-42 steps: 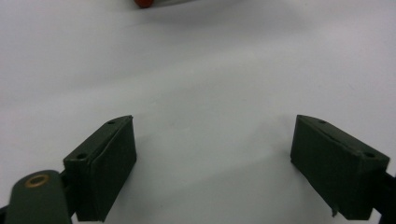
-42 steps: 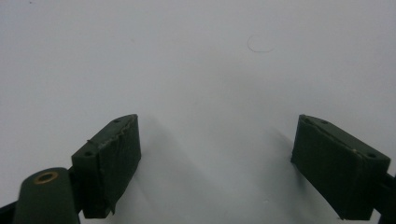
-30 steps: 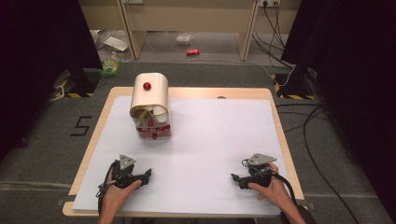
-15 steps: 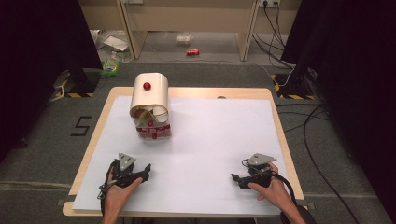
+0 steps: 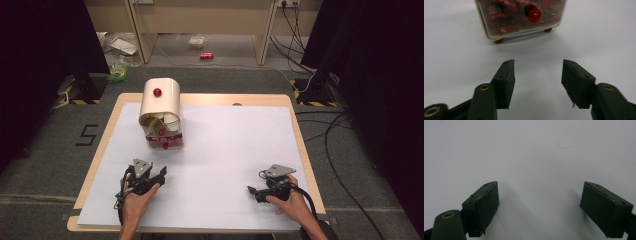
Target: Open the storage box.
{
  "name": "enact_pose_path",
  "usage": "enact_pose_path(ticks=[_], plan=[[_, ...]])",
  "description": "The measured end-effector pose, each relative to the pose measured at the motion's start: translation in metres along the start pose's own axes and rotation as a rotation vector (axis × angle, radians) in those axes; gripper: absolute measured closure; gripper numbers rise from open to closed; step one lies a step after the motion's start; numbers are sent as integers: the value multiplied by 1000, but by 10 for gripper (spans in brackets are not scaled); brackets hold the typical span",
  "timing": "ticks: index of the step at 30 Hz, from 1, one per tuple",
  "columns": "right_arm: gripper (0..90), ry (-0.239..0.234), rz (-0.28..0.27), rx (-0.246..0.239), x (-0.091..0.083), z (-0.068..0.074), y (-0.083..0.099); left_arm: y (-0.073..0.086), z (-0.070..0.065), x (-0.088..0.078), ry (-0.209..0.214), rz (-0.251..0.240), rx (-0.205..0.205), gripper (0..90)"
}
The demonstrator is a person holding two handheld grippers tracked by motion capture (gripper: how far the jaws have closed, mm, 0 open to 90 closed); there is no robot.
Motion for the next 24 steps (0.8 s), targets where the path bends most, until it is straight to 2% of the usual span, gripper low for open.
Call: enact_pose_path(ticks=[7, 10, 14, 17, 24], plan=[[157, 0, 0, 0, 0, 0, 0, -5, -2, 7, -11, -22, -1, 520], [156, -1, 1, 1, 0, 0, 0, -9, -3, 11, -20, -34, -1, 580], [156, -1, 1, 1, 0, 0, 0, -18, -3, 15, -65, -76, -7, 617], [156, -1, 1, 0, 0, 0, 0, -21, -3, 16, -83, -96, -20, 646], [156, -2, 1, 1, 0, 0, 0, -23, -4, 24, -99, -96, -16, 676]])
Point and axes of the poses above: each handheld gripper's, and its own axes: x roughly forward along the jaws, y roughly out of its underside, z roughly to its left, the point moved 1 cm from there along x, roughly forward along the jaws, and after that the axes turned 7 degrees about y, right-handed, at the moved point
